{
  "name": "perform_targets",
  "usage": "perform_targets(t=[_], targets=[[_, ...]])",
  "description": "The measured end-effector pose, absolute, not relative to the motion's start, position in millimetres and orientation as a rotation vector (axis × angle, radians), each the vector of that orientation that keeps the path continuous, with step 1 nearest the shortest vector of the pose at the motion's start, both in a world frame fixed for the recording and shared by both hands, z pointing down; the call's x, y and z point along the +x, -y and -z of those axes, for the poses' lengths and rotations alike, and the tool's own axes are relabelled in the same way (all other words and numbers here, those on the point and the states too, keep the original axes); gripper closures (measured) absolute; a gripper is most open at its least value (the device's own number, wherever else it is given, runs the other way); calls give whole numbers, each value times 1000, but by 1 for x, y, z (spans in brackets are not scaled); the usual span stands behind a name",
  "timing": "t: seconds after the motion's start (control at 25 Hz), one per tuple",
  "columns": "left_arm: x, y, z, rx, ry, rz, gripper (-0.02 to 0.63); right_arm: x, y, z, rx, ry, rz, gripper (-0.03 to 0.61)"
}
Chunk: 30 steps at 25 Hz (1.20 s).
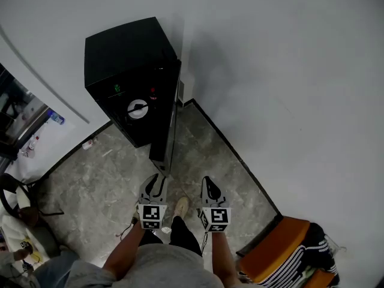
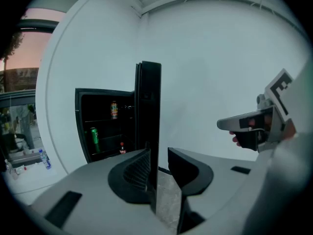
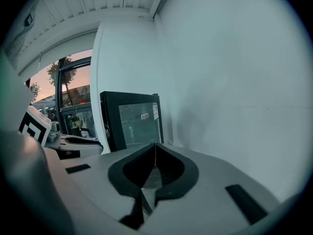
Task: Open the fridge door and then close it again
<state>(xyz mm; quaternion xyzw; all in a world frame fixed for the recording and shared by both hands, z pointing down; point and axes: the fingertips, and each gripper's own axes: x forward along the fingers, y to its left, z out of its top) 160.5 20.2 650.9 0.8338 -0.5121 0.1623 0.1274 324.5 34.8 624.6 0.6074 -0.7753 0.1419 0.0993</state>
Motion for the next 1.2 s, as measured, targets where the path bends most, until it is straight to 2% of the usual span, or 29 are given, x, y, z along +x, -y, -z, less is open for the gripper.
perform_targets(t=[0.2,0.84,1.2], targets=[[148,-24,-622,2509,1467,-441,507,312,-32,-613,1780,2325,-377,554],[92,-17,-530,2589,1537,-233,584,248,-23,-550,1681,2463,-237,554],[65,-12,-505,2584,1519,-160,601,221,-25,-524,1691,2508,-207,554]])
